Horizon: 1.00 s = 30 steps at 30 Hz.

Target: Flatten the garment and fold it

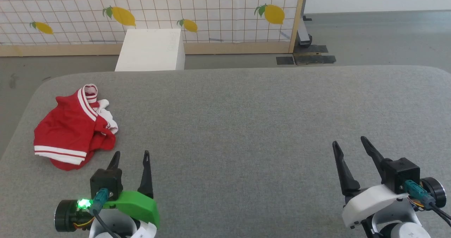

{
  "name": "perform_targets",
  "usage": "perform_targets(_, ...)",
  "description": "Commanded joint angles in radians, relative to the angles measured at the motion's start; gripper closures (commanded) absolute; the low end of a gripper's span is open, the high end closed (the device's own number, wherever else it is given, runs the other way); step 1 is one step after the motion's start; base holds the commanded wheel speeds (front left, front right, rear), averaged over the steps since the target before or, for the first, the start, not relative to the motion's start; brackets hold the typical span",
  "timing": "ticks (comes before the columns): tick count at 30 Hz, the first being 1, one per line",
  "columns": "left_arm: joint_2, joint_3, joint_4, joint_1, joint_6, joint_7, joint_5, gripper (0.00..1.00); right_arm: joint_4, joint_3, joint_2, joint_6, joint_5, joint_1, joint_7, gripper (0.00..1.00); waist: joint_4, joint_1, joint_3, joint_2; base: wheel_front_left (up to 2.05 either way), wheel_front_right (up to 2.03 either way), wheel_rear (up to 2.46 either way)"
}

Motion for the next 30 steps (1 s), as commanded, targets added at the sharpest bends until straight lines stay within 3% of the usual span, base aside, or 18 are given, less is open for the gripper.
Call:
perform_targets(1, 0.005, -0.001, 0.001, -0.003, -0.001, -0.001, -0.003, 0.0, -0.003, 0.002, 0.001, 0.0, 0.009, -0.01, 0.0, 0.0, 0.0, -0.0001, 0.0, 0.0, 0.0, 0.0, 0.0)
perform_targets(30, 0.02, -0.019, 0.002, -0.009, 0.005, 0.007, -0.023, 0.0, -0.012, 0.0, 0.002, -0.001, 0.033, -0.014, 0.012, 0.0, 0.004, -0.0001, 0.006, 0.0, 0.0, 0.0, 0.0)
